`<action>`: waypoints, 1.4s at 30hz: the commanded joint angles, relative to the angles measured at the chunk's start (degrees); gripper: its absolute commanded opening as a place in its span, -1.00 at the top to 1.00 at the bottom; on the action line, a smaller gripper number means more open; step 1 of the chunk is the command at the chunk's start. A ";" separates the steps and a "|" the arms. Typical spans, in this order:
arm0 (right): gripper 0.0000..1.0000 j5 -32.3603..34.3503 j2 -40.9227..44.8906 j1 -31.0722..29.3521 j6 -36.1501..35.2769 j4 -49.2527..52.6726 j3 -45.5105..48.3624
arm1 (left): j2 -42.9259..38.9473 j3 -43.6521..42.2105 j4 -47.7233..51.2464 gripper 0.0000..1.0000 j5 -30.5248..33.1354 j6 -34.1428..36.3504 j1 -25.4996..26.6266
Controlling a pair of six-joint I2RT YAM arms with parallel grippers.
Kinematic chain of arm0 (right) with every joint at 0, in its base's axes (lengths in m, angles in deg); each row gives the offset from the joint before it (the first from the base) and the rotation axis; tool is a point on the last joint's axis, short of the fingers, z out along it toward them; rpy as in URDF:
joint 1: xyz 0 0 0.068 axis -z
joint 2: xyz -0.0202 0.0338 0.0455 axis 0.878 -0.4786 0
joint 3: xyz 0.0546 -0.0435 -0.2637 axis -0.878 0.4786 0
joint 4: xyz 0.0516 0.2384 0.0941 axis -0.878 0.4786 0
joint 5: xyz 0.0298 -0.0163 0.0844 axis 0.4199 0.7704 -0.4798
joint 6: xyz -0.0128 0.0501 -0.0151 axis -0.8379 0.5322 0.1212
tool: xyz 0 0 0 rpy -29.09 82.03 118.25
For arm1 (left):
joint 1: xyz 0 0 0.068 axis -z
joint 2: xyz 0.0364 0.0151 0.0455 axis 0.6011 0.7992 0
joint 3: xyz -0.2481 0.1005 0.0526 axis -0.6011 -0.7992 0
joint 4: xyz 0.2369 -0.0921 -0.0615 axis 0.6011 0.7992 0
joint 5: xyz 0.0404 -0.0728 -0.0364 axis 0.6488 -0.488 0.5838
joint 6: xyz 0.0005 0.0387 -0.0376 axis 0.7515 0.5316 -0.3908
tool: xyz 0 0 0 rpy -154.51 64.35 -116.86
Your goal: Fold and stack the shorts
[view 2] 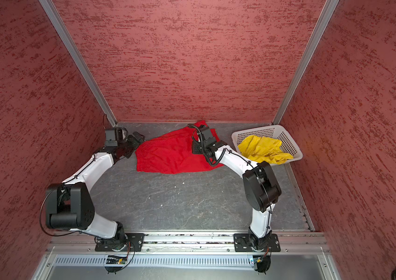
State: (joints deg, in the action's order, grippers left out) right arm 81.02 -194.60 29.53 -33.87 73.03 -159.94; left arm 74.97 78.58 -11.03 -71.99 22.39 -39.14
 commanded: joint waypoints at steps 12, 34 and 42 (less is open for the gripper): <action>-0.16 2.02 -3.06 -3.43 2.38 0.17 12.70 | 4.97 1.98 3.53 -0.99 0.19 1.82 0.32; -0.23 -4.15 11.33 -1.28 4.75 8.07 10.54 | 9.01 9.96 8.54 -0.97 2.77 4.41 -4.22; -0.25 -10.11 -3.74 15.33 1.53 10.13 -5.98 | 18.88 22.33 16.97 -0.99 9.28 8.55 -3.96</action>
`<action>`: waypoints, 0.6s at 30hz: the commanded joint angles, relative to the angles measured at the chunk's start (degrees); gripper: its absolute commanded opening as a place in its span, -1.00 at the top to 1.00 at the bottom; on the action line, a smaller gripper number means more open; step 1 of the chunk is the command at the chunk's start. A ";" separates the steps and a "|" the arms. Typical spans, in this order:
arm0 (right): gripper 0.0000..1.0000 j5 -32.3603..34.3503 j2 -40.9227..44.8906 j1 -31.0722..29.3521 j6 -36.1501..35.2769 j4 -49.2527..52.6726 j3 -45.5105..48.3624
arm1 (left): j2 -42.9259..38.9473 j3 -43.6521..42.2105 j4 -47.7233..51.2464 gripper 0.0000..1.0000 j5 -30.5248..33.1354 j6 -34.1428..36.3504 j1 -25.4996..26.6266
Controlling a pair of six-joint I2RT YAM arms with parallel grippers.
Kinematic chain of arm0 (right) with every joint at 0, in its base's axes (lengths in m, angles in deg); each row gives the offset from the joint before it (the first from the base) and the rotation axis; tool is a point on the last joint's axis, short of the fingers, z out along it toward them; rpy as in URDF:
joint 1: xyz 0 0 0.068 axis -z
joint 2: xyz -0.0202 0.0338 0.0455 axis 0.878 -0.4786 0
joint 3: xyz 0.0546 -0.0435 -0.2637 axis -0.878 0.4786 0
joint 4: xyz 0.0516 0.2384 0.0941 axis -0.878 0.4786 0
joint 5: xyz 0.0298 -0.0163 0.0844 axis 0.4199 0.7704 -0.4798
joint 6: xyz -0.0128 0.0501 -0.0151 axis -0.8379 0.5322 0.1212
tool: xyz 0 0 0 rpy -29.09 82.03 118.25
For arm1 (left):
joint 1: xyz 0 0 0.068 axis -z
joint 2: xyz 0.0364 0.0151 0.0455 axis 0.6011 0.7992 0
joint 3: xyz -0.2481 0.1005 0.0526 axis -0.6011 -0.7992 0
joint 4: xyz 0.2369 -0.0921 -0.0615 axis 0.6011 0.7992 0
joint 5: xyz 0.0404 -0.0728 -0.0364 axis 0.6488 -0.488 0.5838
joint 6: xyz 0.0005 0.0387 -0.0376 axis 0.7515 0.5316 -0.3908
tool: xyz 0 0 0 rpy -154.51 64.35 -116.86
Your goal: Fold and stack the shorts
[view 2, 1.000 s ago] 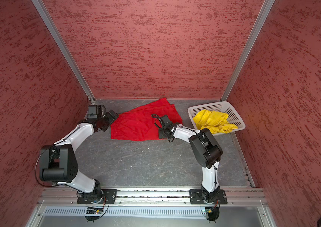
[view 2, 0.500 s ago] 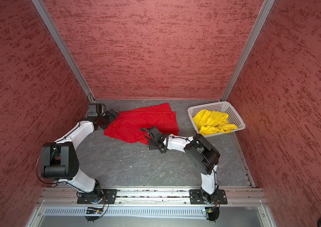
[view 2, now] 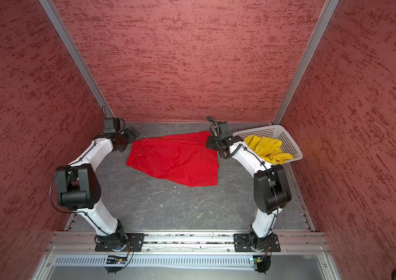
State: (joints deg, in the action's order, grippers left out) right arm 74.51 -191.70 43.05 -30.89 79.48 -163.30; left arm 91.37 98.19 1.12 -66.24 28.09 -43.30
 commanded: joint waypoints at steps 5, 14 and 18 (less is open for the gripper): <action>-0.29 -5.24 -16.09 4.95 -0.26 3.19 -10.48 | 8.05 6.58 5.60 -0.99 2.87 3.85 0.36; -0.24 -6.74 -26.42 6.43 1.04 2.19 -19.54 | 13.71 10.70 4.96 -0.93 0.38 3.97 0.55; -0.10 -7.93 -27.82 6.86 2.51 -0.60 -19.46 | 14.85 11.93 4.82 -0.92 0.28 4.41 0.39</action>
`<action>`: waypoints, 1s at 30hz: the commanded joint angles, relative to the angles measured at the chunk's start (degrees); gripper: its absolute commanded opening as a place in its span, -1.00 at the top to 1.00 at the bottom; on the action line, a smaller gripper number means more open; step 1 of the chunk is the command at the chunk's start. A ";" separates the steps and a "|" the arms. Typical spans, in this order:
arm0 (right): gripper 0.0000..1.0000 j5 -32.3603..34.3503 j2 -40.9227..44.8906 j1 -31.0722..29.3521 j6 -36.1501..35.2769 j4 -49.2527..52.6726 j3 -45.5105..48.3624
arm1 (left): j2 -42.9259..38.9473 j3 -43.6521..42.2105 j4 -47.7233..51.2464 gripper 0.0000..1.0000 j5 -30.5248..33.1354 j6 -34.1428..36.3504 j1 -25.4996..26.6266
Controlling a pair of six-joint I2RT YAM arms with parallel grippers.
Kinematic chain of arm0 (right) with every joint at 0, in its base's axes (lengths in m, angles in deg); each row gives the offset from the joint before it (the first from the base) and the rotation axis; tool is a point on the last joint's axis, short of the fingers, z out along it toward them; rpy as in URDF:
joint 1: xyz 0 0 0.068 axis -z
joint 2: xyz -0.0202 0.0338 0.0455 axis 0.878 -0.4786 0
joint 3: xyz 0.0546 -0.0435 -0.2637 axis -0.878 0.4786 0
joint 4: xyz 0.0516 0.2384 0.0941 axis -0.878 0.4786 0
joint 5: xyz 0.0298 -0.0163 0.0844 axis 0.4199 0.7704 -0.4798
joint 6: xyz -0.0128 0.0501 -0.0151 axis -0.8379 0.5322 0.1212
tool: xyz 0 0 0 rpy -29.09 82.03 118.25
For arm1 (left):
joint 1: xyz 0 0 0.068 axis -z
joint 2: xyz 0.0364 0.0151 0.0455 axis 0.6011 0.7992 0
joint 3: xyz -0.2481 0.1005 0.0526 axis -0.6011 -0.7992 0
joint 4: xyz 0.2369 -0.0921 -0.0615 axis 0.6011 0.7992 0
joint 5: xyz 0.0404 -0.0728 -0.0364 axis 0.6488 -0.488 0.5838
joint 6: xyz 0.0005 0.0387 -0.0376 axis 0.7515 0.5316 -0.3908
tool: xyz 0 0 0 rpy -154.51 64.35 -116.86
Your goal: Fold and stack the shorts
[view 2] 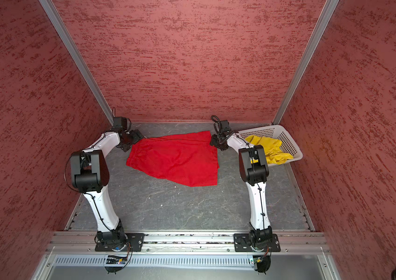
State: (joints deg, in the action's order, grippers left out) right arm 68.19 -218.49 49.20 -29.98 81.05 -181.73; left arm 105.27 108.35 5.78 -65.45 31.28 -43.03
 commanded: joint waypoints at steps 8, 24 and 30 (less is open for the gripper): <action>0.76 -5.02 -2.37 1.31 4.15 -6.60 -0.64 | 5.80 7.49 3.18 -0.67 -1.49 1.03 0.04; 0.74 2.16 3.52 1.66 4.30 -6.60 -2.97 | 5.54 6.35 5.31 1.00 2.12 3.29 0.02; 0.12 9.06 4.90 1.64 0.91 1.27 -0.40 | 3.80 5.09 3.90 1.00 1.70 3.67 -0.07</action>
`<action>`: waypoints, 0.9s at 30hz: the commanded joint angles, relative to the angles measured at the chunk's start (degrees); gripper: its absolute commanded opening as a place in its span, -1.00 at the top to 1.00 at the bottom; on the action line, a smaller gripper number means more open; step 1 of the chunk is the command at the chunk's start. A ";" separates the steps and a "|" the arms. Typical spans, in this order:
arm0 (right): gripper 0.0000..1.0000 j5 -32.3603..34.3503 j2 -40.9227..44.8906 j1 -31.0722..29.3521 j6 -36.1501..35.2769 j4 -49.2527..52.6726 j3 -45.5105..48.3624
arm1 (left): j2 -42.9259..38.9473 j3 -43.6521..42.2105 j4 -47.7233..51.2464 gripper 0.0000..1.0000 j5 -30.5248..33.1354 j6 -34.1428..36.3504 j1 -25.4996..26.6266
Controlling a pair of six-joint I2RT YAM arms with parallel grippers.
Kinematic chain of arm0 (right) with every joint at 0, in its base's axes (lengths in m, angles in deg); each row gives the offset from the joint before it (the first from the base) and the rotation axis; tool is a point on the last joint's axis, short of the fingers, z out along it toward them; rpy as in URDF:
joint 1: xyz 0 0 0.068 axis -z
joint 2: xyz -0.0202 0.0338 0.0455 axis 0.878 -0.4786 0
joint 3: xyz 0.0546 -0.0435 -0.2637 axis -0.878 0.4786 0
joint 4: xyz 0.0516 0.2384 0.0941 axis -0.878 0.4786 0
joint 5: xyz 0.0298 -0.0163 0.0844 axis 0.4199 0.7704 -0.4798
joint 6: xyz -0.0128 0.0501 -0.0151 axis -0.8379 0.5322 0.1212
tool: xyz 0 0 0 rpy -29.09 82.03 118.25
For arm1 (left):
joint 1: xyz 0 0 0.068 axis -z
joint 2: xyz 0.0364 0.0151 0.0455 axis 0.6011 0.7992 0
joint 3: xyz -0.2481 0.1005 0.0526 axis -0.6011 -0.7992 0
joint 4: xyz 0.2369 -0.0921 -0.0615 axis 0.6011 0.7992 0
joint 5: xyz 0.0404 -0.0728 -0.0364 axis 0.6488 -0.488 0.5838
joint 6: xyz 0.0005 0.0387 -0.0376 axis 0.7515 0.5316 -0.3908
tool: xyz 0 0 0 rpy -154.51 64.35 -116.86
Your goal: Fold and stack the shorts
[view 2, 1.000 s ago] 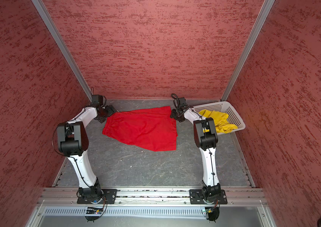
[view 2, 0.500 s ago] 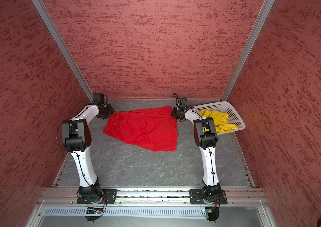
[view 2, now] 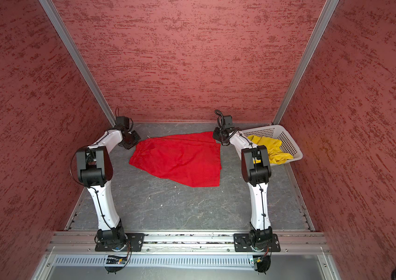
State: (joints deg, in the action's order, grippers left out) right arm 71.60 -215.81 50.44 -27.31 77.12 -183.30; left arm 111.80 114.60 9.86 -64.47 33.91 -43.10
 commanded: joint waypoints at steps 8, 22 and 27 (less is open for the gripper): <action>-0.06 7.47 -1.59 0.11 -4.32 9.02 0.04 | -4.76 -2.65 -2.68 0.08 -3.04 -0.93 -0.49; 0.14 0.17 -7.26 0.08 -0.75 4.79 -2.13 | -2.14 -6.41 -6.33 -0.11 -7.54 -3.63 -0.62; 0.88 -3.08 -7.06 0.05 0.84 1.96 -0.44 | -1.47 -6.30 -6.75 0.88 -7.64 -4.27 -0.71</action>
State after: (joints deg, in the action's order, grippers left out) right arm 71.58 -221.97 50.38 -27.94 81.16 -184.70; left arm 109.33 108.31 4.47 -71.31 30.06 -43.67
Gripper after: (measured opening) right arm 0.096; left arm 0.117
